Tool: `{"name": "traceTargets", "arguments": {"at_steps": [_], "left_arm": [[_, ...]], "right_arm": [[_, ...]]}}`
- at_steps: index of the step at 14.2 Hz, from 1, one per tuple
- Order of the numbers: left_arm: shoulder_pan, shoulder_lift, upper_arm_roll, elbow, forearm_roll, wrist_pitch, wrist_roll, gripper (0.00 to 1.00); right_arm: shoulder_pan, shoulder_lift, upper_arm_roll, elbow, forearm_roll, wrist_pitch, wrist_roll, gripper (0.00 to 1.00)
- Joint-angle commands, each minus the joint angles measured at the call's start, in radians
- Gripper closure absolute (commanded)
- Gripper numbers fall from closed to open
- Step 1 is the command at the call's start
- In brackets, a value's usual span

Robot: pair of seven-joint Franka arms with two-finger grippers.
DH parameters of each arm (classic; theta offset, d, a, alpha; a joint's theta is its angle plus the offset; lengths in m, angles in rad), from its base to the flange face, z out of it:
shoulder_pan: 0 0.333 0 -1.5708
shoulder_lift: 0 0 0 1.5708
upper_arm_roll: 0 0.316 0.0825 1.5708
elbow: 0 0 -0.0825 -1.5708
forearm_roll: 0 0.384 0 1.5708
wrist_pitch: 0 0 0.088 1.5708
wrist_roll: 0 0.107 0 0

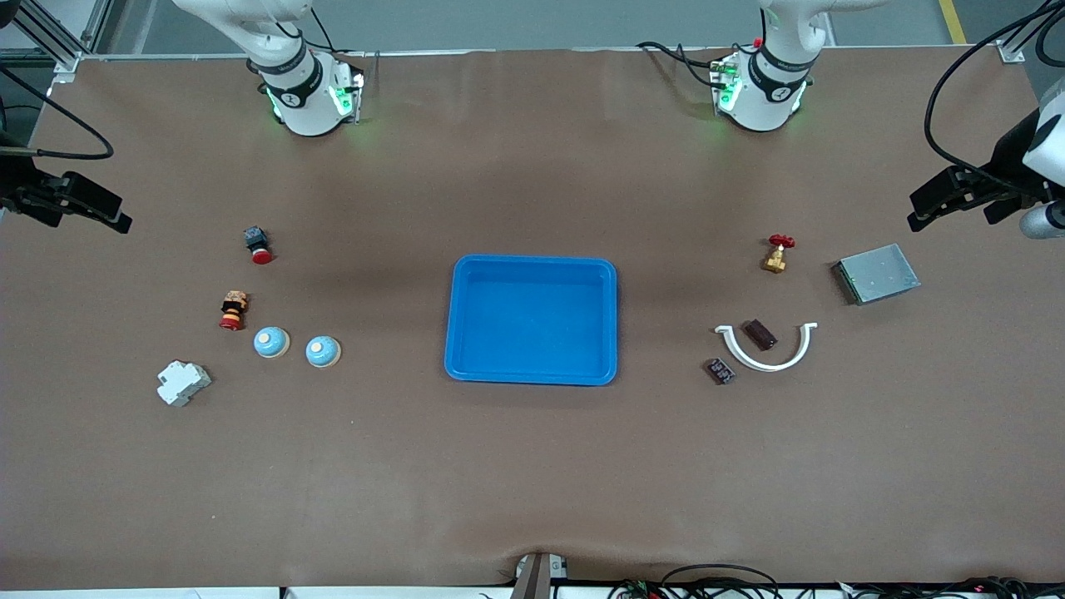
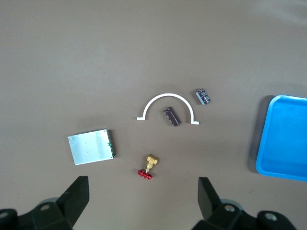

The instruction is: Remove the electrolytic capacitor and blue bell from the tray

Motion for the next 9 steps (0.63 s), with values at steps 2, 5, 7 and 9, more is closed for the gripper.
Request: {"name": "traceTargets", "arguments": {"at_steps": [2, 5, 7, 9], "left_arm": [[0.002, 0.007, -0.007, 0.020, 0.021, -0.022, -0.001, 0.00], [0.002, 0.007, -0.007, 0.019, 0.021, -0.022, -0.001, 0.00], [0.002, 0.007, -0.007, 0.019, 0.021, -0.022, -0.001, 0.00], [0.002, 0.007, -0.007, 0.019, 0.021, -0.022, -0.003, 0.00]], "right_arm": [[-0.007, 0.007, -0.007, 0.040, -0.015, -0.048, -0.085, 0.00], [-0.011, 0.007, -0.007, 0.042, -0.015, -0.057, -0.086, 0.00], [-0.016, 0.008, -0.007, 0.045, -0.016, -0.059, -0.089, 0.00], [-0.018, 0.014, -0.007, 0.045, -0.016, -0.059, -0.092, 0.00]]}}
